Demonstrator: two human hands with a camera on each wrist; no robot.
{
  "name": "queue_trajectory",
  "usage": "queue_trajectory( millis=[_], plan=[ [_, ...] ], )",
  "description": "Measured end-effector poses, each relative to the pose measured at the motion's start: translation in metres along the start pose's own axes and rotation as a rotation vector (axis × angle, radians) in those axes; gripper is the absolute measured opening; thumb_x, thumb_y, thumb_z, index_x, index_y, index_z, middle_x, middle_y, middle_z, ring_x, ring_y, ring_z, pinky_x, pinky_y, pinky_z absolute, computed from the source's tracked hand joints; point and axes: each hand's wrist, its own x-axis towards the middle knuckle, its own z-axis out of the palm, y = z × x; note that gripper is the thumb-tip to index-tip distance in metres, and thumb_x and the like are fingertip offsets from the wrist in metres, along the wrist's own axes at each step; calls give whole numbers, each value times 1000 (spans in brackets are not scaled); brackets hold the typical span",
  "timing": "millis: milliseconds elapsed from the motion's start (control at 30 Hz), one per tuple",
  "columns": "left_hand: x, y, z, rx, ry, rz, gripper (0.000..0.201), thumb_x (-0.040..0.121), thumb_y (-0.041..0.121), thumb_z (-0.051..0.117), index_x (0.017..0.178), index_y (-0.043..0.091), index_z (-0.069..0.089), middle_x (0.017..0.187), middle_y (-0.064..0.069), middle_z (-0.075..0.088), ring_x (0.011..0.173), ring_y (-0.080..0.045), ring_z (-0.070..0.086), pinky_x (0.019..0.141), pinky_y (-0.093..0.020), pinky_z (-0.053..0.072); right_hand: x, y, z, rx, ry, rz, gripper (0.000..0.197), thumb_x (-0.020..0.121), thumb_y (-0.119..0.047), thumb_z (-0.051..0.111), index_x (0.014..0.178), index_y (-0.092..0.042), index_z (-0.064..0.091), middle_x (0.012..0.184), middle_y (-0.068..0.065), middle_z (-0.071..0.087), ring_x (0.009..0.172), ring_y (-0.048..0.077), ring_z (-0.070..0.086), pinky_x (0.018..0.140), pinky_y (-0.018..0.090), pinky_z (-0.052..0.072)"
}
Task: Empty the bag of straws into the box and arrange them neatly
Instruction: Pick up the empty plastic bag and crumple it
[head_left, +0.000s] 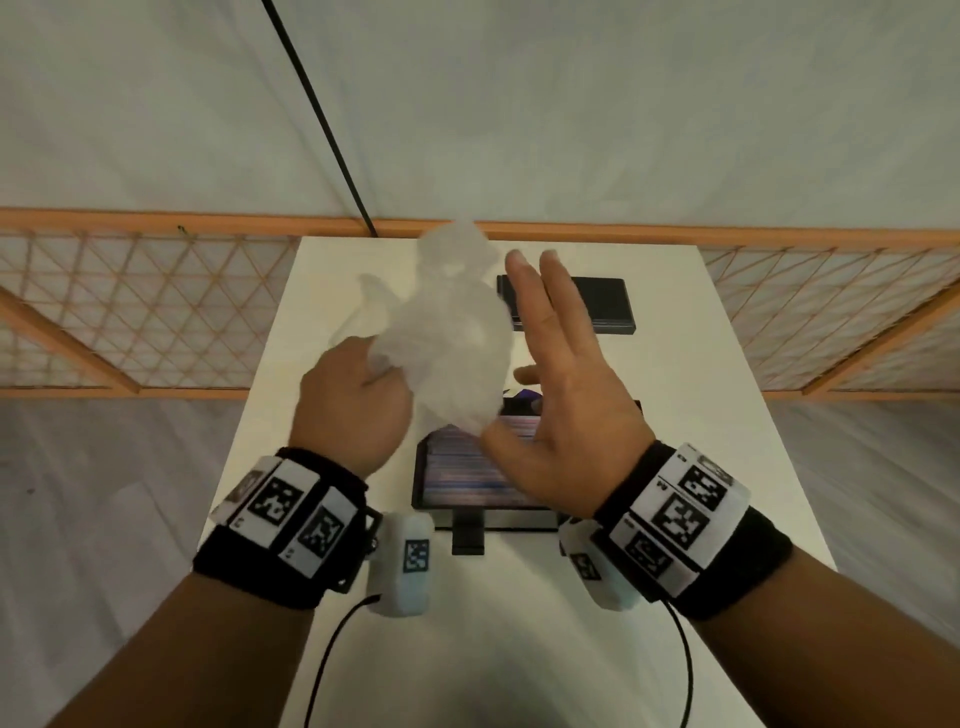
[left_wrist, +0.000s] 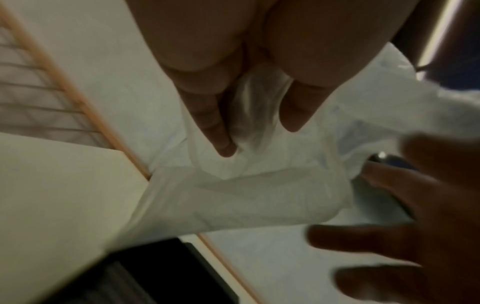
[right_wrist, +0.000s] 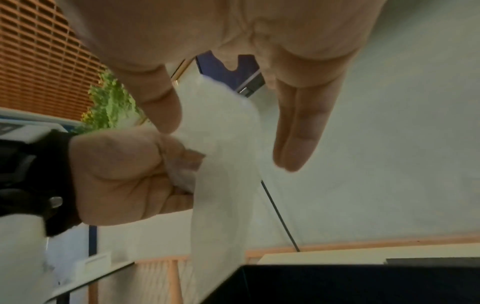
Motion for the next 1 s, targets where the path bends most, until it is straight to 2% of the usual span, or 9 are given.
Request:
queue_trajectory(
  millis=[100, 200, 367, 467, 567, 667, 800, 900, 1000],
  plan=[
    [-19, 27, 9, -282, -188, 105, 24, 81, 23, 51, 76, 28, 75, 73, 15, 75, 79, -6, 70, 70, -18, 51, 4, -3, -3, 137, 34, -94, 86, 81, -49, 72, 152, -34, 26, 154, 3, 38, 137, 17, 43, 103, 43, 48],
    [-27, 33, 14, -357, -342, 176, 34, 95, 0, 55, 81, 19, 79, 60, 18, 68, 68, 3, 67, 63, -2, 45, -3, 0, -5, 125, 98, -51, 38, 85, -57, 56, 111, -30, 65, 105, -1, 70, 95, 15, 67, 79, 38, 55],
    [-28, 15, 19, -181, -97, 446, 53, 77, 35, 75, 126, 29, 54, 125, 8, 61, 101, -13, 66, 81, -17, 52, -2, 21, -17, 161, 370, 327, 49, 90, -57, 53, 87, -12, 72, 79, -5, 71, 77, 14, 70, 67, 26, 53],
    [-36, 19, 22, -130, -222, 493, 84, 78, 28, 81, 149, 38, 37, 137, 19, 51, 110, -14, 65, 81, -17, 55, -6, 14, -13, 252, 357, 283, 43, 91, -50, 57, 93, -10, 72, 82, -6, 72, 80, 10, 71, 67, 22, 53],
    [-45, 19, 25, -614, -505, 295, 53, 85, 27, 67, 137, 39, 61, 133, 1, 69, 125, -25, 66, 97, -42, 59, -15, -5, 3, 490, 170, 212, 53, 86, -55, 52, 96, -8, 73, 85, 5, 75, 82, 19, 73, 73, 41, 59],
    [-51, 5, 24, -658, -313, 234, 32, 90, 37, 60, 118, 33, 75, 120, -4, 76, 118, -25, 71, 95, -40, 59, -21, -14, 14, 807, -26, 274, 50, 92, -49, 52, 106, -5, 71, 100, 17, 74, 97, 31, 71, 87, 54, 56],
    [-46, -25, 14, -372, 135, 103, 23, 80, 52, 66, 89, 33, 77, 93, 3, 79, 93, -22, 76, 85, -58, 61, -37, -23, 24, 202, -24, 133, 54, 84, -38, 69, 129, -13, 52, 127, 4, 55, 103, 18, 60, 82, 36, 54],
    [-44, -39, 4, -416, 48, 61, 22, 77, 42, 69, 85, 22, 72, 88, -4, 76, 86, -28, 73, 79, -56, 62, -47, -36, 37, 28, -171, -58, 99, 82, -35, 73, 156, -19, 8, 159, 3, 19, 137, 23, 39, 104, 35, 47],
    [-49, -40, 0, -609, -153, 11, 23, 73, 23, 65, 91, 15, 54, 80, -1, 64, 72, -13, 65, 62, -36, 53, -42, -53, 62, 92, -270, 90, 92, 85, -26, 69, 155, -9, 12, 154, 6, 33, 136, 15, 37, 103, 14, 35]
  ],
)
